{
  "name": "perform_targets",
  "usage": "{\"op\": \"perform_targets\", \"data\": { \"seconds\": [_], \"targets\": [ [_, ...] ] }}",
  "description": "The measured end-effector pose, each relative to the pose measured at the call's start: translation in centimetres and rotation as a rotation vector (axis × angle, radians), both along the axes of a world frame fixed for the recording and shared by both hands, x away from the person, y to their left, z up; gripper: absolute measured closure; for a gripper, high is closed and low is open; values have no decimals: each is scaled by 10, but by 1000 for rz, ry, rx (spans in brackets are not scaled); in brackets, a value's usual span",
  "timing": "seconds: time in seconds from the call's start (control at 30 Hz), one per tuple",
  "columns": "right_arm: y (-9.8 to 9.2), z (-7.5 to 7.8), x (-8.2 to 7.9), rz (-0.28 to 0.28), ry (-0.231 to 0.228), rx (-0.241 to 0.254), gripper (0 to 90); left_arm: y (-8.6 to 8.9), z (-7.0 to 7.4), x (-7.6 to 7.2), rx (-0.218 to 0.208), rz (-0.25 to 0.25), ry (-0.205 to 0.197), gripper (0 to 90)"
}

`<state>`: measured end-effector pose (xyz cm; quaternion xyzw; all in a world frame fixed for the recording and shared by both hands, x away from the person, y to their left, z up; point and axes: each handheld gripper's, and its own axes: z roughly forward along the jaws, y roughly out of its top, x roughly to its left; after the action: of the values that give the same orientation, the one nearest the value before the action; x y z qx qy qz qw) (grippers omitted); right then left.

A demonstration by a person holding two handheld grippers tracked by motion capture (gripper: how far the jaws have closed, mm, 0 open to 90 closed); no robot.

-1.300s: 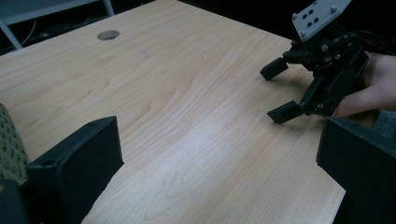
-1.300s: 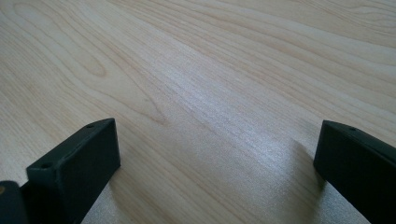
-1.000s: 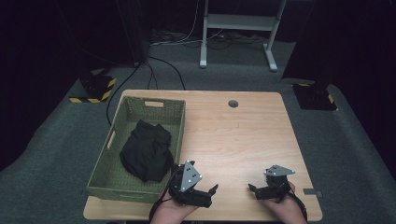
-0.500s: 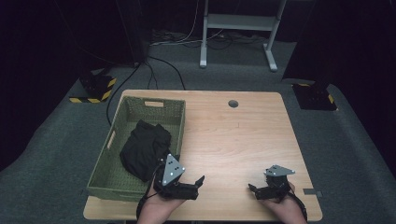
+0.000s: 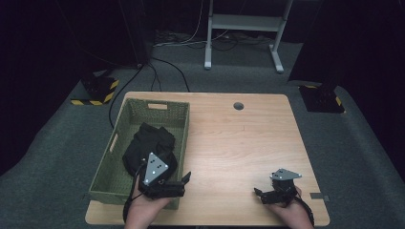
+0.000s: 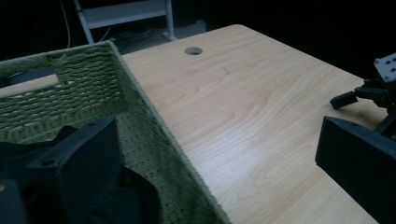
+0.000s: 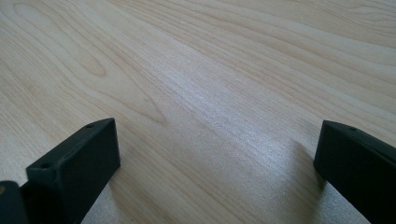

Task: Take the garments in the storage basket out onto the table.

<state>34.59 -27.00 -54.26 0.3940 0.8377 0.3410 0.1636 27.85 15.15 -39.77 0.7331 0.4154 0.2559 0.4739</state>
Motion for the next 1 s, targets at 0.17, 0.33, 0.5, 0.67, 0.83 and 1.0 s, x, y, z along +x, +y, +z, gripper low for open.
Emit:
{"op": "perform_targets", "data": {
  "seconds": [0.17,0.33,0.5,0.67,0.83,1.0],
  "targets": [
    [0,0,0,0,0,0,0,11,1,4,3,30,6,7],
    [0,0,0,0,0,0,0,20,0,14,15,55,22,7],
    [0,0,0,1,0,0,0,29,0,28,50,84,52,7],
    [0,0,0,0,1,0,0,36,-2,42,76,107,97,7],
    [0,0,0,0,0,1,0,44,-5,58,83,127,139,8],
    [0,0,0,0,0,1,0,51,-10,72,59,149,177,8]
  ]
}}
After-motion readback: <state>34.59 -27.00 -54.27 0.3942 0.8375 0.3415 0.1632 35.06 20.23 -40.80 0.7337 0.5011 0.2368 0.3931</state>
